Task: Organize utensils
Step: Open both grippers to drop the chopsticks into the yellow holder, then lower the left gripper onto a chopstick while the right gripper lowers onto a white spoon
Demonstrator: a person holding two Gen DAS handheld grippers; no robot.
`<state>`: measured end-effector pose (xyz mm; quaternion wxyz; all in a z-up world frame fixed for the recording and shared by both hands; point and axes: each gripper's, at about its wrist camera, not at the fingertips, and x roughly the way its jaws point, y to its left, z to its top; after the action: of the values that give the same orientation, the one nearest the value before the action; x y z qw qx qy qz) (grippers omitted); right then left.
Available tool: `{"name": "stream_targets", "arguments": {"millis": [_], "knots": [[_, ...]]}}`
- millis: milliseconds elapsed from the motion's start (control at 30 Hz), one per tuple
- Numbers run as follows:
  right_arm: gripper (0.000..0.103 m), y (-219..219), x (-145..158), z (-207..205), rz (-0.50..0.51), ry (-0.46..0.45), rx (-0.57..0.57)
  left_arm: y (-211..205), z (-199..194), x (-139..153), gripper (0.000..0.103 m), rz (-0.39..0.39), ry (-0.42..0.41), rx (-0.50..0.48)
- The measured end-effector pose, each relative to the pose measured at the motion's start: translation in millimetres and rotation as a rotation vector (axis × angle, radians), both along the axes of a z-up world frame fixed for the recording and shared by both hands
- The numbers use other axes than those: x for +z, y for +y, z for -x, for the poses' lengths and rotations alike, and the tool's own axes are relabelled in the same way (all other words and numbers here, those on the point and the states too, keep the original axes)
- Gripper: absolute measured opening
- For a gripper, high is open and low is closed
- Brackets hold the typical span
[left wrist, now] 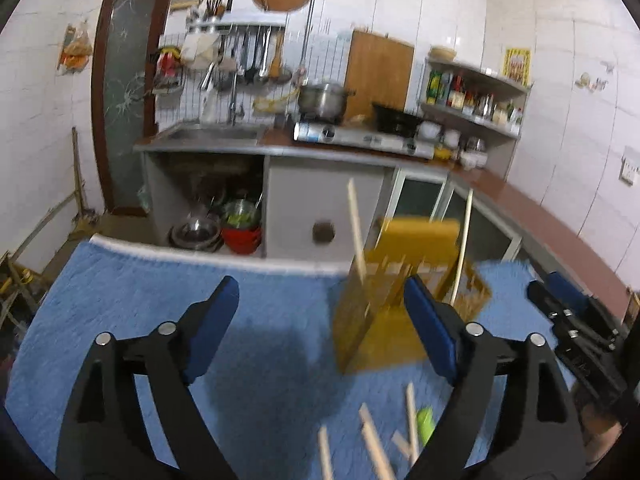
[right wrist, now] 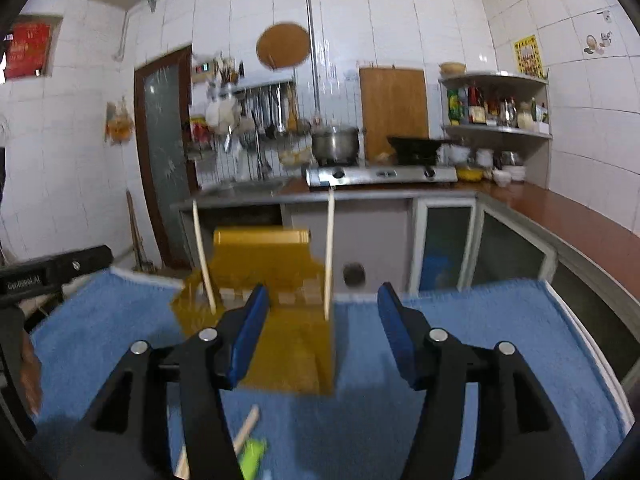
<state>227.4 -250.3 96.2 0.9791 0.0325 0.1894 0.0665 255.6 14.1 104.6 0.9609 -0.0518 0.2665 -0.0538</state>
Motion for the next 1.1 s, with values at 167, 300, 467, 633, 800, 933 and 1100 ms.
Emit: {"name": "stream_targets", "arguments": {"millis": [167, 300, 467, 633, 800, 933, 1100], "knots": [[0.06, 1.0, -34.4, 24.7, -0.005, 0.181, -0.005, 13.6, 26.2, -34.9, 0.094, -0.014, 0.119, 0.01], [0.07, 4.2, -59.2, 39.5, -0.002, 0.262, -0.026, 15.5, 42.4, -60.8, 0.098, -0.025, 0.168, 0.032], [0.073, 11.0, -77.6, 52.5, 0.012, 0.296, -0.025, 6.3, 49.9, -89.9, 0.098, -0.025, 0.233, -0.016], [0.073, 18.3, -95.3, 56.5, 0.057, 0.338, -0.015, -10.7, 47.3, -115.4, 0.098, -0.113, 0.273, -0.043], [0.073, 19.1, -107.0, 51.1, 0.047, 0.386, -0.001, -15.0, 41.1, -131.0, 0.098, -0.135, 0.312, -0.029], [0.073, 22.9, -113.4, 48.0, 0.055, 0.41, -0.001, -15.4, 37.9, -139.5, 0.098, -0.123, 0.35, -0.038], [0.072, 26.6, -115.7, 46.2, 0.074, 0.422, 0.001, -18.1, 35.3, -146.5, 0.097, -0.124, 0.379, -0.043]]}}
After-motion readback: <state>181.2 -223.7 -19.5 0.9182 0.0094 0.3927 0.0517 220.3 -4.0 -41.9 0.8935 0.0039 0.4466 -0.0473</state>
